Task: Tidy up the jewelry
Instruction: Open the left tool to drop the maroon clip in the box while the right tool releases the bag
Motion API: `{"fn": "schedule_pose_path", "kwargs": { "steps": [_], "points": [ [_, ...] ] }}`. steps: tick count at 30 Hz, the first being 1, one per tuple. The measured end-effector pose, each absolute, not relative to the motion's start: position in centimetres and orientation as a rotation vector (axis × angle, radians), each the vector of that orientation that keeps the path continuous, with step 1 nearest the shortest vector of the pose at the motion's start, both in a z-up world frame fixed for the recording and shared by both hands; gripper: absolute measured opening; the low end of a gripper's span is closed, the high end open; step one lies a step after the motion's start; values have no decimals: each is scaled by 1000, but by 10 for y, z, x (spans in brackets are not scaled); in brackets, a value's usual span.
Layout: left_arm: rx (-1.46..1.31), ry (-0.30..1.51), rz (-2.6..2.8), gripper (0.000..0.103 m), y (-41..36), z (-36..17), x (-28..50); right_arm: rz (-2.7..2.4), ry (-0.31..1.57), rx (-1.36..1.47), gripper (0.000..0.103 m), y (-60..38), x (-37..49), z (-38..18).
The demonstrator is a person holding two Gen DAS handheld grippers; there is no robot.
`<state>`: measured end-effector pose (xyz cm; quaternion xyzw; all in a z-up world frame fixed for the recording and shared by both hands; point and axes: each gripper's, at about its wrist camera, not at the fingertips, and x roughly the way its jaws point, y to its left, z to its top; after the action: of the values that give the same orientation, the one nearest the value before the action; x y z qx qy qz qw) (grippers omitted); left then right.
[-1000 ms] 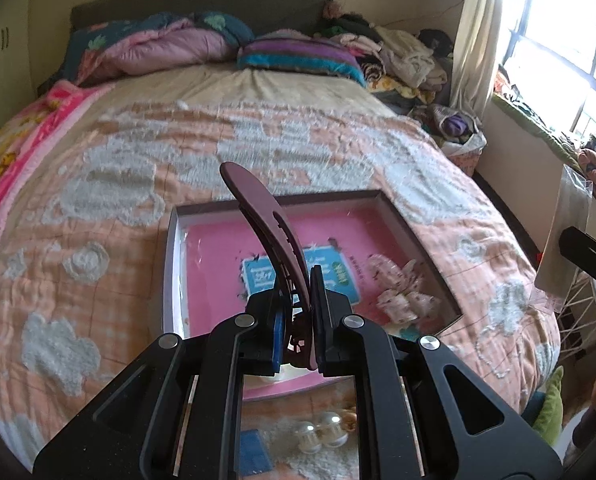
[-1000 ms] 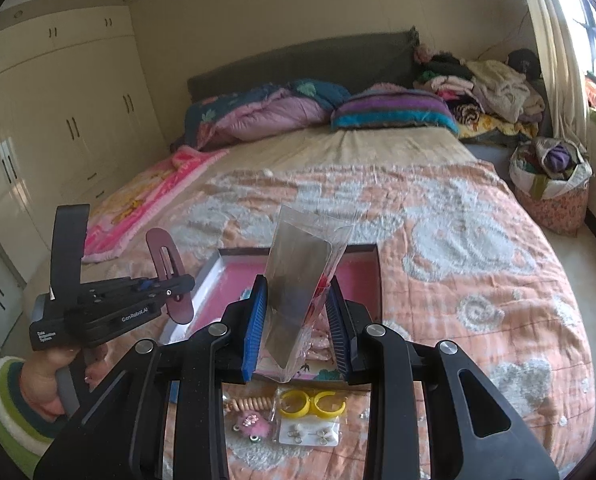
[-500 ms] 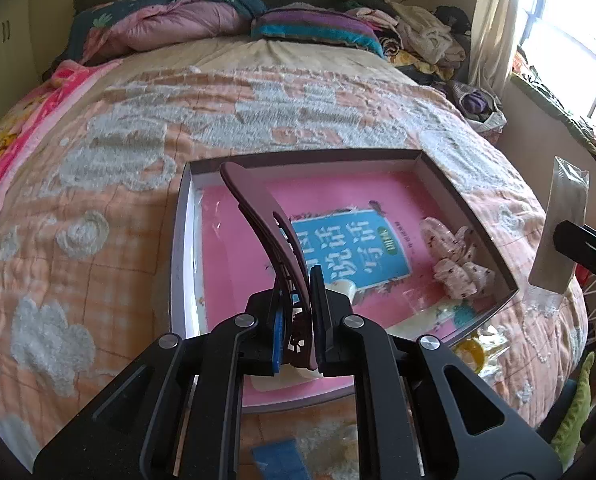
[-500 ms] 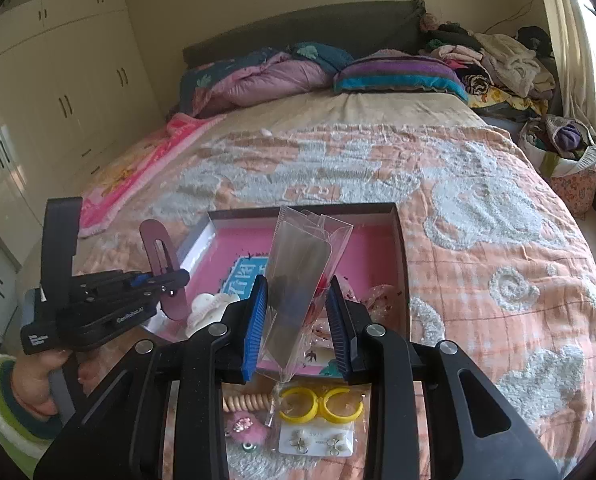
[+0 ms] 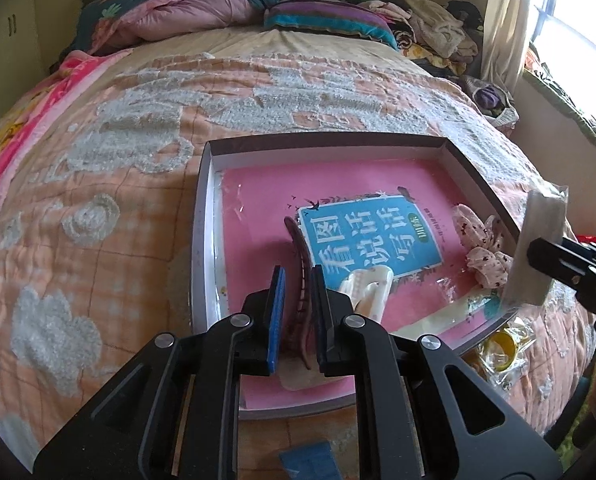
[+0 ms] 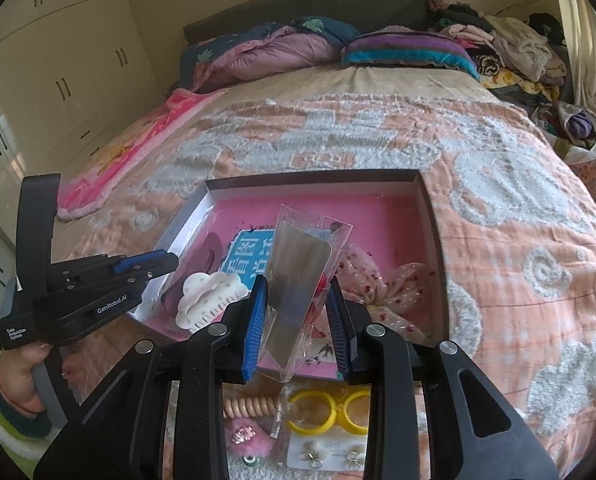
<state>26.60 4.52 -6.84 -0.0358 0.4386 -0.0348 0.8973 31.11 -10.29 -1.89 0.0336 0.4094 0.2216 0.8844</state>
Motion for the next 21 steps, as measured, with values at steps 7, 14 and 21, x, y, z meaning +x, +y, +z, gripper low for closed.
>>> {"fn": "schedule_pose_path", "kwargs": {
  "steps": [7, 14, 21],
  "points": [
    [-67, 919, -71, 6, 51, -72, 262, 475, 885, 69, 30, -93, 317, -33],
    [-77, 910, -69, 6, 54, -68, 256, 473, 901, 73, 32, -87, 313, -39],
    [-90, 906, -79, 6, 53, -64, 252, 462, 878, 64, 43, -89, 300, -29]
  ]
}}
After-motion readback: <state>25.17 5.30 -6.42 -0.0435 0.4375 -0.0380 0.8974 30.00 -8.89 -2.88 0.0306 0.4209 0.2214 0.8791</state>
